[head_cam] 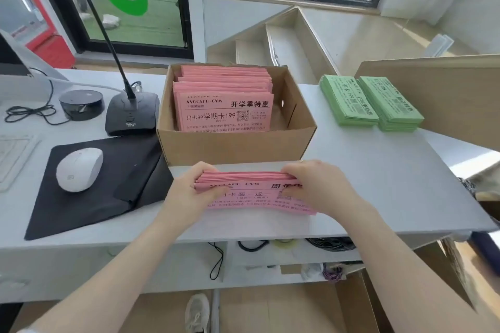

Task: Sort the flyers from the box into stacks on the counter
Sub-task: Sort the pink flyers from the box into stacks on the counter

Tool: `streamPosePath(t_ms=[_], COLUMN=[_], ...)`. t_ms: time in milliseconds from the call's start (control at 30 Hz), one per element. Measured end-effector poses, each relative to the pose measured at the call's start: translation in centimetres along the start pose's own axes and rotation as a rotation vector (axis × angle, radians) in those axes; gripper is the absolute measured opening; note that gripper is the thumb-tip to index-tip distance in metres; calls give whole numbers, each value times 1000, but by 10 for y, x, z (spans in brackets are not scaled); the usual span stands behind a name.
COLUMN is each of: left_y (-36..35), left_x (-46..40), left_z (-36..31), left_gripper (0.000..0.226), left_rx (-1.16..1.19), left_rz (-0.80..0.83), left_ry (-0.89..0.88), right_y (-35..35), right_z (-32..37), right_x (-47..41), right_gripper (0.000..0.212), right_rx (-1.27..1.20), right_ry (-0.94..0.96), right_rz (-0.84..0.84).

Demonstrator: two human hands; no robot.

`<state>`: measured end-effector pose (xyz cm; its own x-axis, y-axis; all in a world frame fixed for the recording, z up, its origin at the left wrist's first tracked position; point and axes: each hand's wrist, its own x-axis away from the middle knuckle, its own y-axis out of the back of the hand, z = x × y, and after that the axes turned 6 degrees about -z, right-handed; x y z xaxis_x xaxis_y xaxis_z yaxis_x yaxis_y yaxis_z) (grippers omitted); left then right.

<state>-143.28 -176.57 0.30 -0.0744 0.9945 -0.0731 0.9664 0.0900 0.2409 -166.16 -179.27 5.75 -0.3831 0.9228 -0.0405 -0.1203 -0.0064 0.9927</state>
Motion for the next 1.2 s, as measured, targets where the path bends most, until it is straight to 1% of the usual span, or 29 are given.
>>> streamPosePath(t_ms=[100, 200, 233, 267, 333, 400, 433, 500, 600, 700, 767, 800, 867, 900, 933, 967, 1033, 1167, 1200], left_y=[-6, -8, -9, -9, -13, -16, -18, -23, -35, -51, -55, -53, -46, -43, -40, -39, -37, -31, -30], left_x=[8, 13, 15, 18, 22, 24, 23, 19, 15, 11, 8, 8, 12, 15, 19, 20, 21, 11, 9], left_z=[10, 10, 10, 11, 11, 9, 7, 5, 1, -2, -4, -2, 6, 12, 16, 21, 22, 21, 24], left_gripper=[17, 18, 20, 22, 21, 11, 13, 27, 31, 32, 33, 32, 21, 25, 34, 38, 33, 29, 28], left_rx=[49, 97, 131, 170, 249, 326, 348, 362, 362, 334, 381, 416, 409, 351, 287, 227, 180, 221, 211], left_rz=[-12, -15, -17, -25, -62, -104, -120, -139, -258, -407, -437, -402, -237, -154, -93, -72, -83, -103, -84], left_ry=[95, 111, 105, 101, 108, 129, 142, 173, 221, 238, 240, 220, 130, 94, 68, 50, 24, -32, -33], right_y=[-16, -17, -17, -18, -24, -34, -40, -49, -61, -65, -65, -65, -66, -67, -69, -70, -69, -56, -54], right_z=[-1, -9, -15, -21, -34, -44, -48, -49, -42, -33, -32, -33, -38, -40, -42, -42, -42, -46, -49], right_x=[6, 13, 17, 22, 34, 44, 47, 52, 54, 51, 48, 47, 45, 45, 45, 44, 42, 30, 28], right_gripper=[21, 22, 25, 29, 43, 59, 65, 70, 61, 37, 25, 22, 21, 22, 22, 22, 24, 26, 27], right_rx=[-32, -88, -161, -294, -664, -991, -1112, -1245, -1320, -1351, -1366, -1369, -1369, -1364, -1353, -1350, -1357, -1406, -1403], right_ry=[6, 32, 10, -43, -188, -303, -356, -428, -406, -363, -353, -356, -355, -348, -342, -336, -322, -286, -286], right_rz=[-1, -35, -51, -64, -96, -131, -134, -101, -93, -153, -189, -199, -203, -195, -185, -174, -171, -256, -274])
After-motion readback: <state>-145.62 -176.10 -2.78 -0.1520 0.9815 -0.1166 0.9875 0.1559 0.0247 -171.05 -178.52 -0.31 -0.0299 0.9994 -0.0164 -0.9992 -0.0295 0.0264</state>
